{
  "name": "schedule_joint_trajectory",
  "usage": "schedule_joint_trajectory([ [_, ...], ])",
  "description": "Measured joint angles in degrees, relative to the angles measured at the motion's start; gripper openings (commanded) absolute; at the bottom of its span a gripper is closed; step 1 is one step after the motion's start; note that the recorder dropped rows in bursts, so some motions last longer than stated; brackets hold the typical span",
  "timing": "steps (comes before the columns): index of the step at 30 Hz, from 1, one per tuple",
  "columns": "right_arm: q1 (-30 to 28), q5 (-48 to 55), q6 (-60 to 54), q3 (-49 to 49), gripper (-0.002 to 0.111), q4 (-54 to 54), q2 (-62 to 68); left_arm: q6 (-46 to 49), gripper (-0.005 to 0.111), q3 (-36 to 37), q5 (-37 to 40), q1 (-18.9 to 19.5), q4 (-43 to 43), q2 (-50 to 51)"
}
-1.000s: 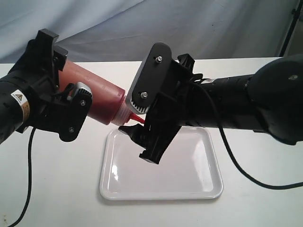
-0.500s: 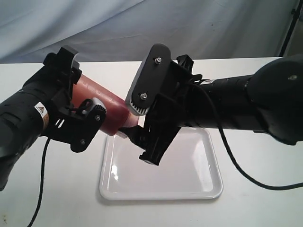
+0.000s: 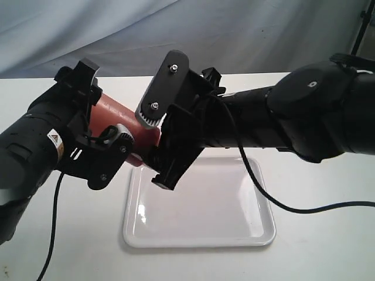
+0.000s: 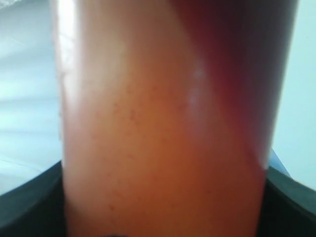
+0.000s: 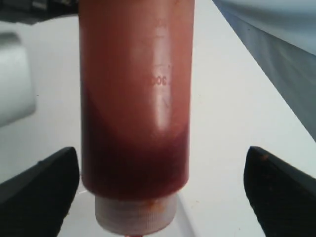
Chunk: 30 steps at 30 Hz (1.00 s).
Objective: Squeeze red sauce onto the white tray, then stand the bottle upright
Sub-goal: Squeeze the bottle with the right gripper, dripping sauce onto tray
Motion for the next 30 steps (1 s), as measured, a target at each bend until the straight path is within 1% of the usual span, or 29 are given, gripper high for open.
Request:
schedule_joint_trajectory([
  [3, 0.1, 1.91, -0.1, -0.52, 0.083, 0.45, 0.81, 0.0, 0.0, 0.0, 0.0, -1.52, 0.0, 0.0],
  [8, 0.73, 2.45, -2.45, -0.52, 0.083, 0.45, 4.05, 0.09, 0.0, 0.0, 0.96, -1.61, 0.0, 0.0],
  [15, 1.11, 2.33, -3.07, -0.61, 0.083, 0.87, 4.18, 0.09, 0.0, 0.0, 0.96, -1.61, 0.0, 0.0],
  [22, 3.01, -0.62, -3.16, -0.61, 0.083, 1.0, 4.18, 0.12, 0.0, 0.0, 0.96, -1.61, -0.21, 0.0],
  [30, 3.39, -3.64, -4.41, -0.61, 0.083, 1.0, 4.42, 0.12, 0.0, 0.0, 0.96, -1.61, -0.21, 0.0],
])
